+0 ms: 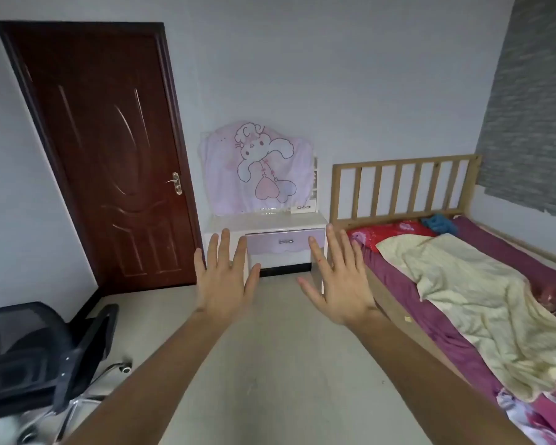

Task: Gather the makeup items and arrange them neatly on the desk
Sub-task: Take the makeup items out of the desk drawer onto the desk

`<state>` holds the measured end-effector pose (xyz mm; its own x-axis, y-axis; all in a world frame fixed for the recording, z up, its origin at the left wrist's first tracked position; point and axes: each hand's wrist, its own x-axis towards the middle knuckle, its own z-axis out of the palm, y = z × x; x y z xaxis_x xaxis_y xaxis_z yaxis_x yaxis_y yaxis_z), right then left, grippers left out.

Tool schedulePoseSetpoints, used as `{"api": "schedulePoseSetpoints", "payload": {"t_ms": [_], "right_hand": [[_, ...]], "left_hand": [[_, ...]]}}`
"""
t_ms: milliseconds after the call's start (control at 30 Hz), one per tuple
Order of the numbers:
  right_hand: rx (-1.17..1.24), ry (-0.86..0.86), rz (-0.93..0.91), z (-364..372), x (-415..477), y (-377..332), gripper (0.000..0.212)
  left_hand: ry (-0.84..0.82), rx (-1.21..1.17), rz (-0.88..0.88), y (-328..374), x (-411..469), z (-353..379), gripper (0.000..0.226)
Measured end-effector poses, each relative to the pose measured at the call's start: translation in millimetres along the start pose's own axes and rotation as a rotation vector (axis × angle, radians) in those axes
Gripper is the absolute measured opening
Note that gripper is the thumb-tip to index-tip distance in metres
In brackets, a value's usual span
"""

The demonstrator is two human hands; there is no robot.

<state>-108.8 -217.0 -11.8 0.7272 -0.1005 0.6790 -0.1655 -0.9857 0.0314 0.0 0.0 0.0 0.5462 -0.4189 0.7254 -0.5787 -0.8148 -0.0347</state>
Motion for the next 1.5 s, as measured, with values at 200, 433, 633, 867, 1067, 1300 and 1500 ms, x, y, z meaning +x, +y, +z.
{"api": "schedulePoseSetpoints", "payload": {"t_ms": [200, 433, 633, 867, 1067, 1300, 1500], "right_hand": [[-0.06, -0.124, -0.024, 131, 87, 2, 0.079], [-0.092, -0.283, -0.02, 242, 206, 29, 0.074], [-0.079, -0.327, 0.059, 336, 277, 81, 0.076], [-0.04, -0.369, 0.112, 490, 372, 176, 0.078], [0.02, -0.455, 0.109, 596, 471, 243, 0.076], [0.044, -0.607, 0.103, 723, 550, 271, 0.076], [0.01, -0.752, 0.166, 847, 581, 287, 0.078]], "left_hand": [[-0.132, -0.047, -0.07, -60, 64, 122, 0.06], [-0.313, -0.051, -0.085, -122, 173, 247, 0.068], [-0.365, -0.079, -0.007, -122, 258, 362, 0.065], [-0.467, -0.069, 0.061, -108, 366, 532, 0.064], [-0.487, -0.026, 0.065, -124, 463, 637, 0.069], [-0.606, -0.043, -0.003, -161, 516, 765, 0.065], [-0.755, -0.088, 0.059, -193, 556, 915, 0.064]]}}
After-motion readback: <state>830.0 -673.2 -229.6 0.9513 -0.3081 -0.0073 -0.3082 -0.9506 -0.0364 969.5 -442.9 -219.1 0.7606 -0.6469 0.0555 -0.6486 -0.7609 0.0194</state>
